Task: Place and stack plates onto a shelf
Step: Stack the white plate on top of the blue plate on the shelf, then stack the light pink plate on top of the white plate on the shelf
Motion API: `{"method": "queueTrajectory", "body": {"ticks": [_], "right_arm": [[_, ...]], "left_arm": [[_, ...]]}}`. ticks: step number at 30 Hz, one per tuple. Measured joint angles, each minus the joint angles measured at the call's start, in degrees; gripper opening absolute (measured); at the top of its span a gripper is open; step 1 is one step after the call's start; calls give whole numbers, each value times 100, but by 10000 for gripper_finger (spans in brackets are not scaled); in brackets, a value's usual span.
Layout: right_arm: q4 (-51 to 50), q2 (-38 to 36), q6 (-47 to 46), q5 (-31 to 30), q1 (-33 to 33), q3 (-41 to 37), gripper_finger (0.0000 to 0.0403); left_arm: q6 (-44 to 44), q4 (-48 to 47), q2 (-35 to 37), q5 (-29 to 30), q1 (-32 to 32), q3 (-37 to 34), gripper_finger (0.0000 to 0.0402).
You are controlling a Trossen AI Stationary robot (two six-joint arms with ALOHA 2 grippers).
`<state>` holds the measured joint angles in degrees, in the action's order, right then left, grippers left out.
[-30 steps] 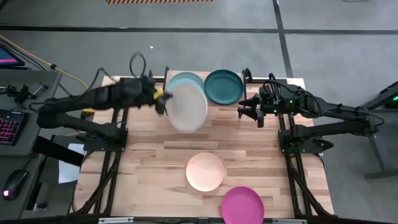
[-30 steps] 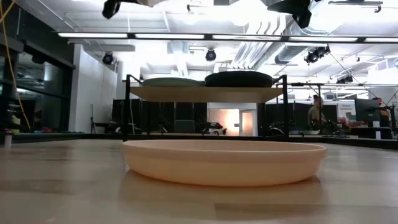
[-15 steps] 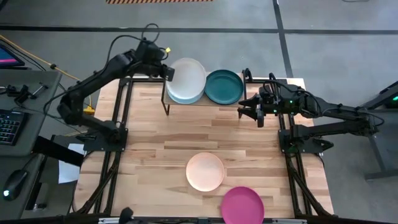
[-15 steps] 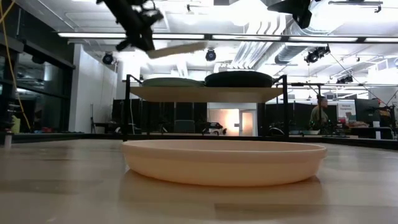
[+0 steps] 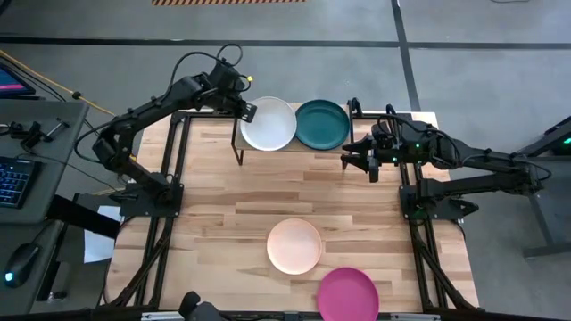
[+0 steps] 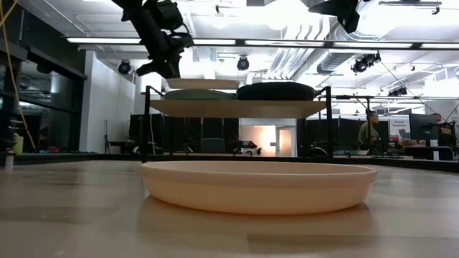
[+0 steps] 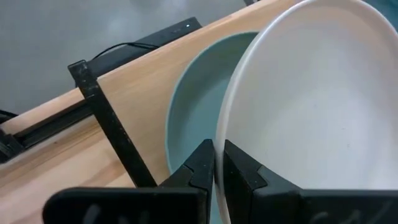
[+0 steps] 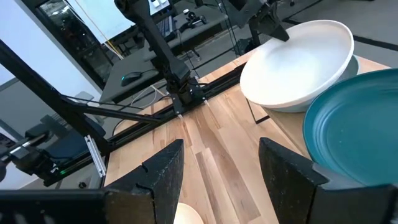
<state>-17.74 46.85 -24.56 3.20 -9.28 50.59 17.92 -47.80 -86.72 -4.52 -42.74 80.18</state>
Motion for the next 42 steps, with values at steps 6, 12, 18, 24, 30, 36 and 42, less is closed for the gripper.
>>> {"method": "queueTrajectory", "body": {"ticks": [6, 12, 18, 24, 30, 36, 42], "right_arm": [[-1, 0, -2, 0, 1, 0, 190], [-2, 0, -4, 0, 1, 0, 190], [-2, 0, -47, 0, 1, 0, 190], [-2, 0, -46, 0, 2, 0, 190], [4, 0, -48, 0, 1, -2, 190], [155, 0, -48, 0, 1, -2, 190], [220, 1, 1, 0, 0, -2, 190]], "left_arm": [[-11, -1, -103, 170, 0, 0, 19], [-175, -1, -38, 380, -28, 0, 20], [-302, 3, 13, 386, -37, 0, 25], [-311, 135, 40, 292, -37, 168, 74], [-177, 846, 330, -348, 26, 592, 137], [-28, 1538, 990, -1027, 511, 592, 163], [-303, 2440, 1792, -699, 1635, 15, 161]]}}
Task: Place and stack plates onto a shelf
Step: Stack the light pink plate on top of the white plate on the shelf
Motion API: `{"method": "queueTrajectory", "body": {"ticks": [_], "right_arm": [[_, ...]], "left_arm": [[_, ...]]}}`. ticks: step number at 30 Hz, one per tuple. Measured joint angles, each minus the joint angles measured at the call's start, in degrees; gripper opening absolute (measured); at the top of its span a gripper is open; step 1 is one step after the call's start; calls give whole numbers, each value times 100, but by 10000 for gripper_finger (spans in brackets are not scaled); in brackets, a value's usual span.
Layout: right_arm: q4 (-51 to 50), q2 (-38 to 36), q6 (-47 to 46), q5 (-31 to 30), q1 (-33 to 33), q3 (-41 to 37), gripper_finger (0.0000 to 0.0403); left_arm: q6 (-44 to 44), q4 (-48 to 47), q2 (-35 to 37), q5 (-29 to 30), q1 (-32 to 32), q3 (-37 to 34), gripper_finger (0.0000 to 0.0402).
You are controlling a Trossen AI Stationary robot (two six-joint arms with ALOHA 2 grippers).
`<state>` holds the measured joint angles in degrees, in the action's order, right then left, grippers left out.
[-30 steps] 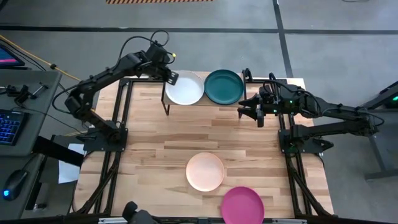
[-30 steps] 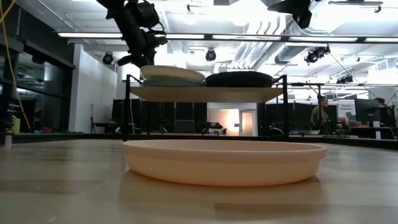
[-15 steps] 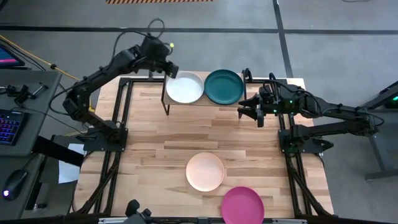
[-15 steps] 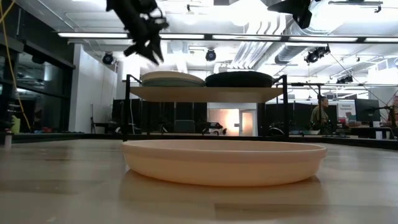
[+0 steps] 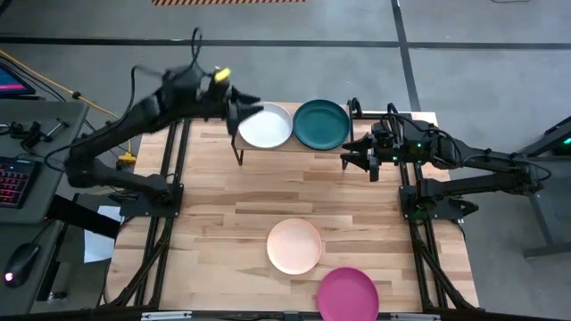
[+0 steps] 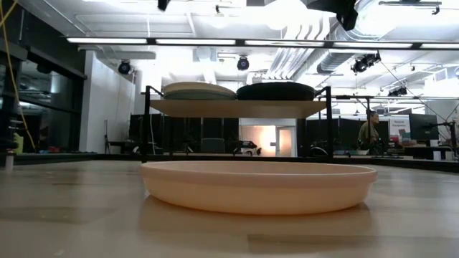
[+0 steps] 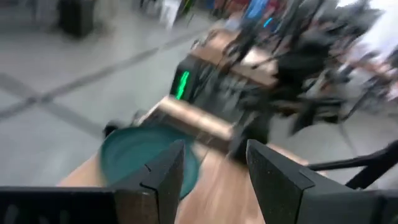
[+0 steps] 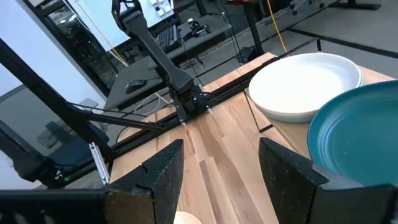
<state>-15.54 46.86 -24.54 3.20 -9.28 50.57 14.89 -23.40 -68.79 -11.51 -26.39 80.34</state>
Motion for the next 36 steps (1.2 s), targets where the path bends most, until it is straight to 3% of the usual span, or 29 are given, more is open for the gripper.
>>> {"method": "queueTrajectory", "body": {"ticks": [6, 10, 15, 36], "right_arm": [[3, 0, -9, 0, 0, 0, 190], [7, 1, 42, -1, 0, 0, 190], [18, 1, 20, -120, 2, 0, 190], [551, 1, -237, -129, 0, 0, 190]], "left_arm": [[192, 2913, 969, 838, 974, -2064, 161], [364, 3946, 1338, 927, 1134, -2917, 161], [694, 4079, 1596, 929, 1151, -3238, 161], [702, 4119, 1619, 918, 1149, -3241, 161]]}}
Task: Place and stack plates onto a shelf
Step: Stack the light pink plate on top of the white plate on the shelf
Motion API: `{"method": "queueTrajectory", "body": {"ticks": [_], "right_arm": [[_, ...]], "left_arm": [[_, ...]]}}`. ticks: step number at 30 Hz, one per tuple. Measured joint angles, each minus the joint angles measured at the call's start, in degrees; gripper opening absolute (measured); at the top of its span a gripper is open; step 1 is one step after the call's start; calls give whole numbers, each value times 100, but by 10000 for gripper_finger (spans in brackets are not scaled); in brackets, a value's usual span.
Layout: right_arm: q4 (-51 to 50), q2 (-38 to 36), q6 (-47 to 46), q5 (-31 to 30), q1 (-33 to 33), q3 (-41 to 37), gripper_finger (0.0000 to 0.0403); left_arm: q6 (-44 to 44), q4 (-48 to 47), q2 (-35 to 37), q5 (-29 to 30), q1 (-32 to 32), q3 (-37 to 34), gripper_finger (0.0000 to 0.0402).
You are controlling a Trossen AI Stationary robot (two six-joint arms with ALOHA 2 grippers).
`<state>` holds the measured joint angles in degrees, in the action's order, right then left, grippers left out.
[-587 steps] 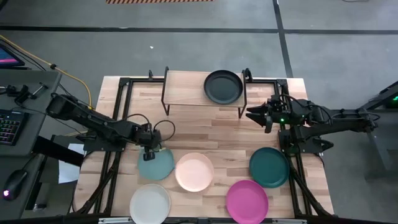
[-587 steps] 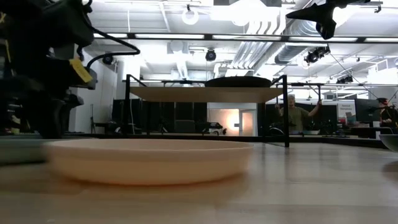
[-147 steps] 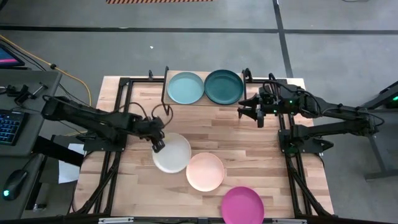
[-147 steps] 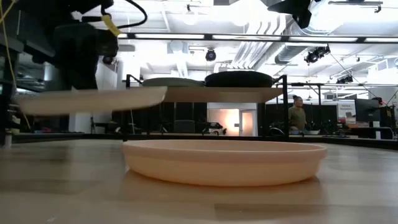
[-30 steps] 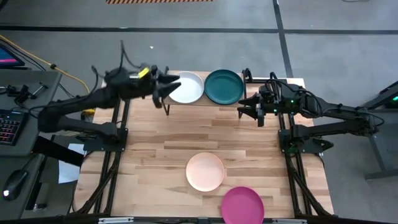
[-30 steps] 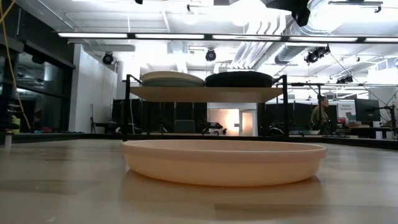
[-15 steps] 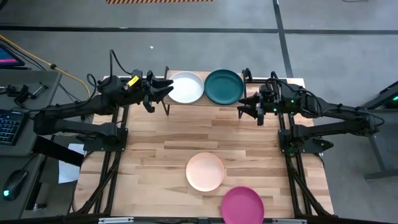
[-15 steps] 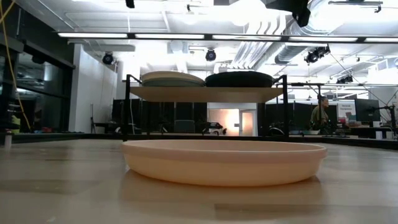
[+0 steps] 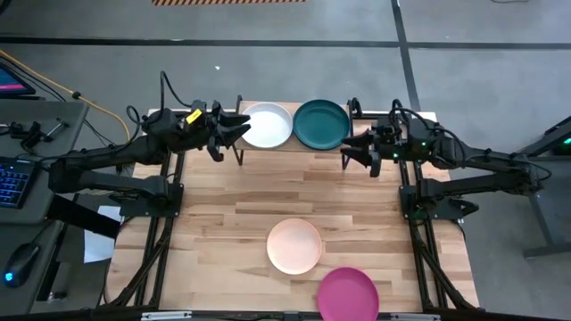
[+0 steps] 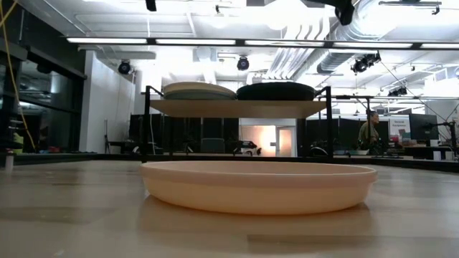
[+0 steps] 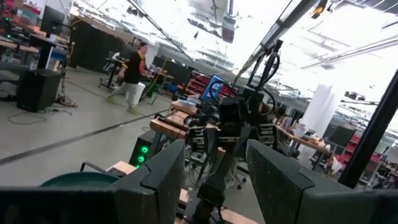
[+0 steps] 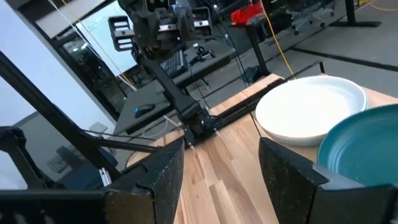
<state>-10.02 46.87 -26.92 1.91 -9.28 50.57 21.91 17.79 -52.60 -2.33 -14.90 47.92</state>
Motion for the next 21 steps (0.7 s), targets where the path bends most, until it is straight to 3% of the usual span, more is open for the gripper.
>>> {"method": "queueTrajectory", "body": {"ticks": [8, 13, 21], "right_arm": [[129, 0, 3, -2, 2, 0, 190], [162, 223, -612, -22, 102, 0, 190], [297, 1625, -1373, 177, 1359, 0, 190]], "left_arm": [[101, -49, 0, -40, 0, 0, 161], [57, -76, 16, -471, 0, 0, 161], [350, -215, 17, -660, 2, 0, 161]]}}
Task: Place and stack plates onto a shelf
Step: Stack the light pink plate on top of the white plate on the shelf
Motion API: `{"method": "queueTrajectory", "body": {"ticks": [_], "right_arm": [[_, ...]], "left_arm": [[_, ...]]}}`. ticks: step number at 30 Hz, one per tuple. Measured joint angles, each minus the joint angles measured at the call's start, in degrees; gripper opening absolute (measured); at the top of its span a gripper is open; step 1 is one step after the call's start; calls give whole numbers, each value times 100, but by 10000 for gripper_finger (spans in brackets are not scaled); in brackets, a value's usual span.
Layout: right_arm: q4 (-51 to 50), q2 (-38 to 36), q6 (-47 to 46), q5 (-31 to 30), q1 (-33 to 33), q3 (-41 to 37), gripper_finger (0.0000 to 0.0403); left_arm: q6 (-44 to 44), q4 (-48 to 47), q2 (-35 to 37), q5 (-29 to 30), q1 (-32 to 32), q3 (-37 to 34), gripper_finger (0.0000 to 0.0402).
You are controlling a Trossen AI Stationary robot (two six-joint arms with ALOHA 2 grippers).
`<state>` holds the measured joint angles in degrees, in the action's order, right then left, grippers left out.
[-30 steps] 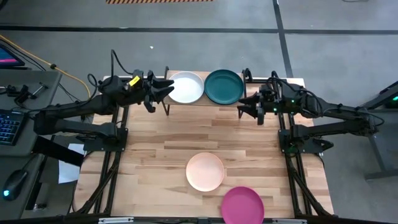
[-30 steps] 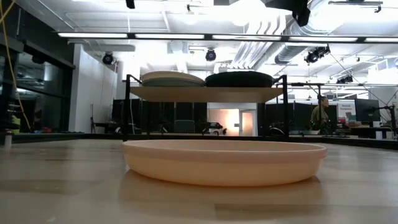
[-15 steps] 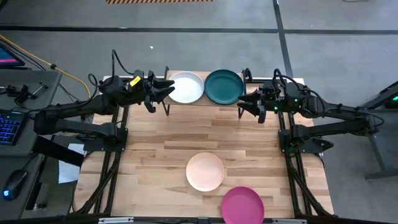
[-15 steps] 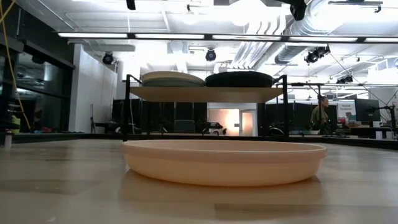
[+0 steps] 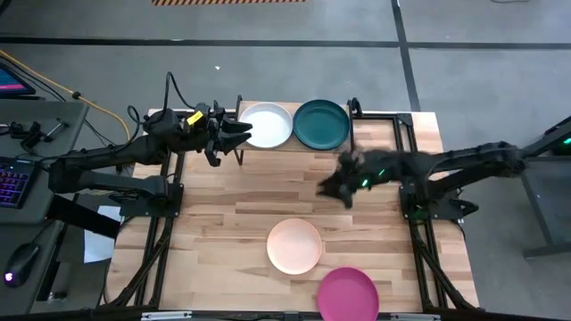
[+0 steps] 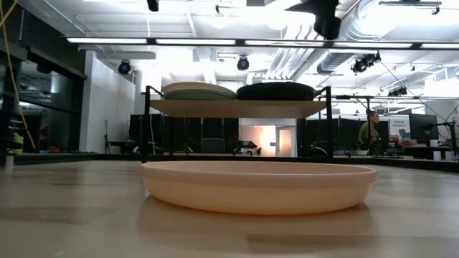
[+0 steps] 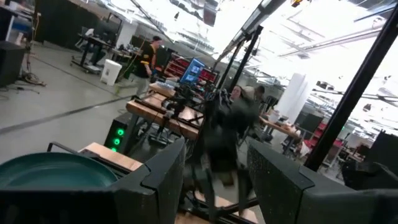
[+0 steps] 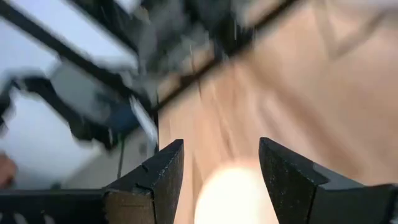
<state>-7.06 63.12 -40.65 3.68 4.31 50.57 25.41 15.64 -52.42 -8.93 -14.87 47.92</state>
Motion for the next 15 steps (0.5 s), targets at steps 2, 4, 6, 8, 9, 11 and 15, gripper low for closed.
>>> {"method": "queueTrajectory", "body": {"ticks": [2, 4, 6, 8, 9, 11, 15], "right_arm": [[-232, 389, -310, 42, 336, 0, 190], [-491, 737, -674, 44, 638, 0, 190], [-761, 1081, -1152, 44, 888, 0, 190], [-938, 1420, -1662, 26, 1101, 0, 190], [-989, 1590, -1880, 9, 1190, 0, 190], [-1052, 1913, -2207, -2, 1339, 0, 190], [-1116, 2446, -2900, -70, 1480, 66, 190]], "left_arm": [[2, 2, 0, 0, 0, 0, 161], [0, 2, 0, 0, -1, 0, 161], [0, 2, 0, 1, 0, 0, 161], [0, 2, 0, 2, 0, 0, 161], [2, 2, 0, 2, 0, 0, 161], [2, 2, 0, 2, 0, 0, 161], [2, 7, 0, 10, -2, 0, 161]]}}
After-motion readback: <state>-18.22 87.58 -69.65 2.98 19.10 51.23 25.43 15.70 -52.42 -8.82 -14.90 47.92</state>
